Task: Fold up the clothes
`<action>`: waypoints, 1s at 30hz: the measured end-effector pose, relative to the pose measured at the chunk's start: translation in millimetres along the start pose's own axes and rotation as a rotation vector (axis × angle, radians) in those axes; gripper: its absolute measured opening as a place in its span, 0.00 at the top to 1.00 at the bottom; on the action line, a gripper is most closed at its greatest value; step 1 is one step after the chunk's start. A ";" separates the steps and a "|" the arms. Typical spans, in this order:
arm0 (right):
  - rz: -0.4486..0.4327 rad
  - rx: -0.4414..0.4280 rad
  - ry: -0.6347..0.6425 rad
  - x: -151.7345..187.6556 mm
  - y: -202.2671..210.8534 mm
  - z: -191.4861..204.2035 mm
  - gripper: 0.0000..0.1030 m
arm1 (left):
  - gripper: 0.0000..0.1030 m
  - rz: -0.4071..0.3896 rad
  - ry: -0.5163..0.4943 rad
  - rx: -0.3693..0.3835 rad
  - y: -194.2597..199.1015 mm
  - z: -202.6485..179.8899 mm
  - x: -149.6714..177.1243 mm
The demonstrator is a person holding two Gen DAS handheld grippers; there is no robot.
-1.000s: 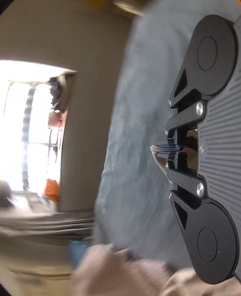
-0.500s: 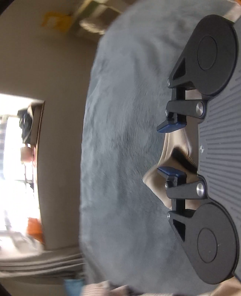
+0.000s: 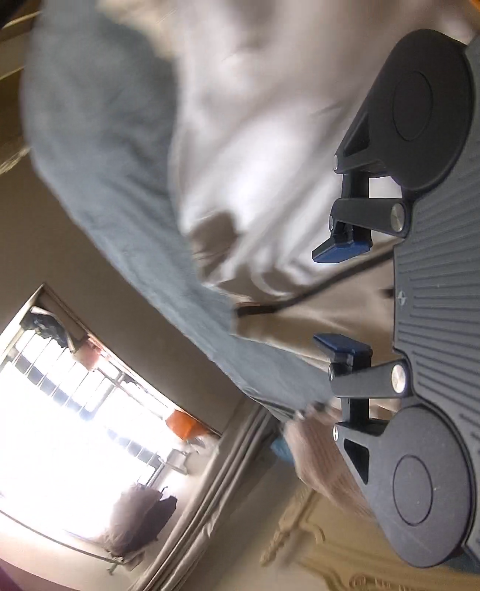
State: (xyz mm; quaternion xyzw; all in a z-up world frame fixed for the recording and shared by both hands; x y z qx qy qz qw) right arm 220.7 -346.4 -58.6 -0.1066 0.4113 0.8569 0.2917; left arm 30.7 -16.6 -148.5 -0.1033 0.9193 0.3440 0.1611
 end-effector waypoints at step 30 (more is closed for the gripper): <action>0.165 0.278 0.408 184.6 8.2 -25.7 0.90 | 0.28 0.009 -0.183 -0.014 -8.9 -50.5 33.4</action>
Point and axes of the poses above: each gripper's, at about its wrist camera, not at the fingertips, and y roughly against the way its jaws point, z to its left, x to its underside, the point moved 5 cm from there along -y, roughly the way its jaws point, and after that the axes turned 9 degrees about x, right-handed, at the moved point
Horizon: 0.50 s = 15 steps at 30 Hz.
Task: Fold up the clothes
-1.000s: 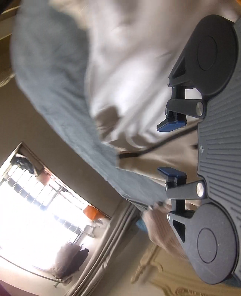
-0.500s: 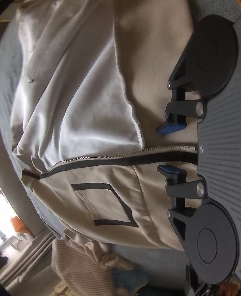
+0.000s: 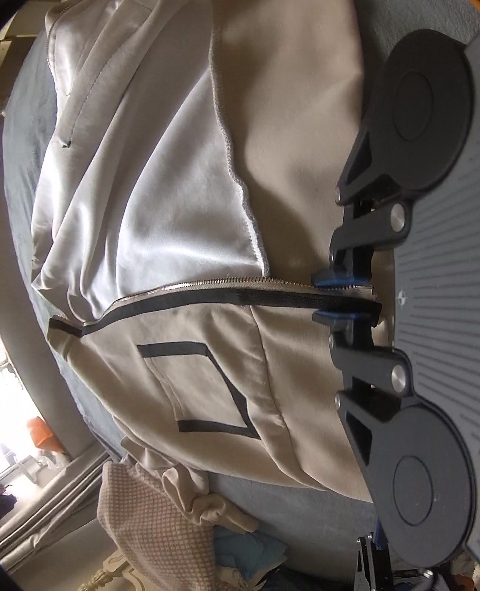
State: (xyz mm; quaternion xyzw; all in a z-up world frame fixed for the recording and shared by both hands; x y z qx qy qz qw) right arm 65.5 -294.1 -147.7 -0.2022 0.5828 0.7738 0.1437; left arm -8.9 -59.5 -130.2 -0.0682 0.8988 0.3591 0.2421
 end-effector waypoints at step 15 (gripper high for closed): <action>-0.077 0.039 -0.076 -10.7 17.3 -31.7 0.91 | 0.35 -0.039 0.213 -0.007 5.6 48.7 -7.9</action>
Point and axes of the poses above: each gripper's, at about its wrist camera, not at the fingertips, and y roughly against the way its jaws point, z to its left, x to its underside, the point moved 5 cm from there along -y, roughly the way its jaws point, and after that the axes turned 9 degrees about x, right-handed, at the moved point
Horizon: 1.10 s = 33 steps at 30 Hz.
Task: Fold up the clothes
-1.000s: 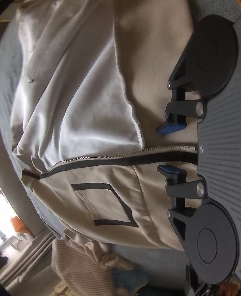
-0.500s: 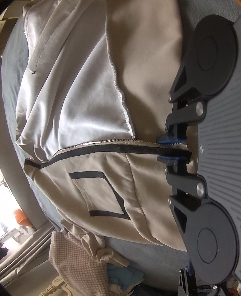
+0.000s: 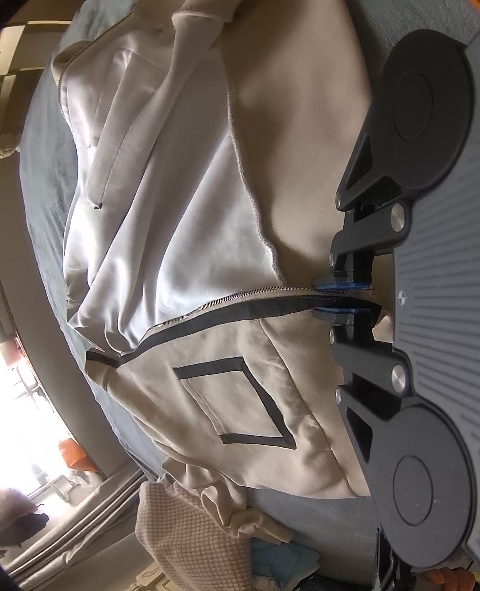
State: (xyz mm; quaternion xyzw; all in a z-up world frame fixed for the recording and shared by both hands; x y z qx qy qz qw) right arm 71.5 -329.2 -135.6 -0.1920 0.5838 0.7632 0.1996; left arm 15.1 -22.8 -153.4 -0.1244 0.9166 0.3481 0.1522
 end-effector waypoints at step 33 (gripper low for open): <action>-0.199 -0.143 0.623 63.4 63.6 123.5 0.62 | 0.67 -0.057 0.228 0.259 23.4 12.6 4.1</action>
Point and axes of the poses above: each gripper's, at about its wrist camera, not at the fingertips, and y roughly against the way its jaws point, z to its left, x to its underside, the point moved 5 cm from there along -y, roughly the way its jaws point, and after that the axes turned 9 degrees about x, right-handed, at the moved point
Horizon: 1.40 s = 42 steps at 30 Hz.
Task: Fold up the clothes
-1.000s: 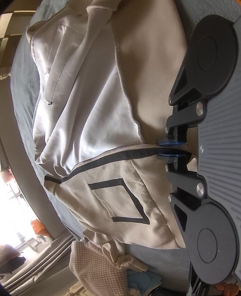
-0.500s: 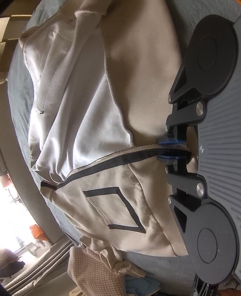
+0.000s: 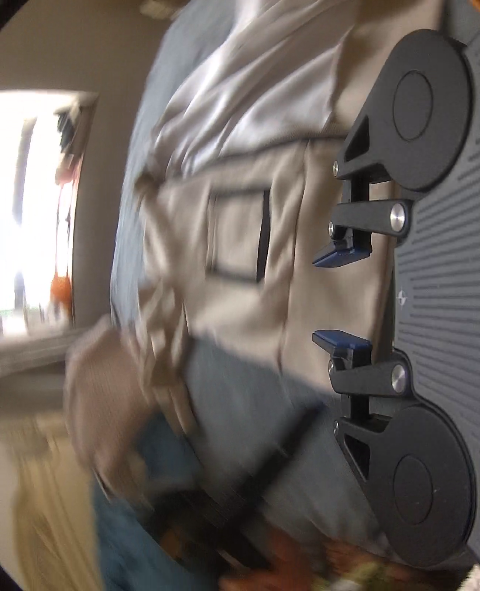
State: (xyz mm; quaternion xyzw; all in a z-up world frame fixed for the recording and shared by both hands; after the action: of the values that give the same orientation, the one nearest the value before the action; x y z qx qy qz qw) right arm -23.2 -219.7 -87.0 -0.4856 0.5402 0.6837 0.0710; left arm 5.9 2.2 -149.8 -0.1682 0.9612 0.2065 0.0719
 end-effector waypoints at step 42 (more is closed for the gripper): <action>-0.035 -0.276 -0.275 -35.8 0.3 -17.6 0.94 | 0.46 -0.250 0.152 0.018 37.1 35.4 -39.4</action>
State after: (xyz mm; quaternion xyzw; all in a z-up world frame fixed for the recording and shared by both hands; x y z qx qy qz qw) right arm 5.5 -218.7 -59.2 -0.4021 0.4179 0.8098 0.0889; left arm 32.0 60.5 -159.8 -0.3012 0.9372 0.1741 0.0254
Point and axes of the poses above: each gripper's, at about its wrist camera, not at the fingertips, and y roughly against the way its jaws point, z to its left, x to its underside, the point moved 5 cm from there along -y, roughly the way its jaws point, and after that the axes turned 9 degrees about x, right-handed, at the moved point
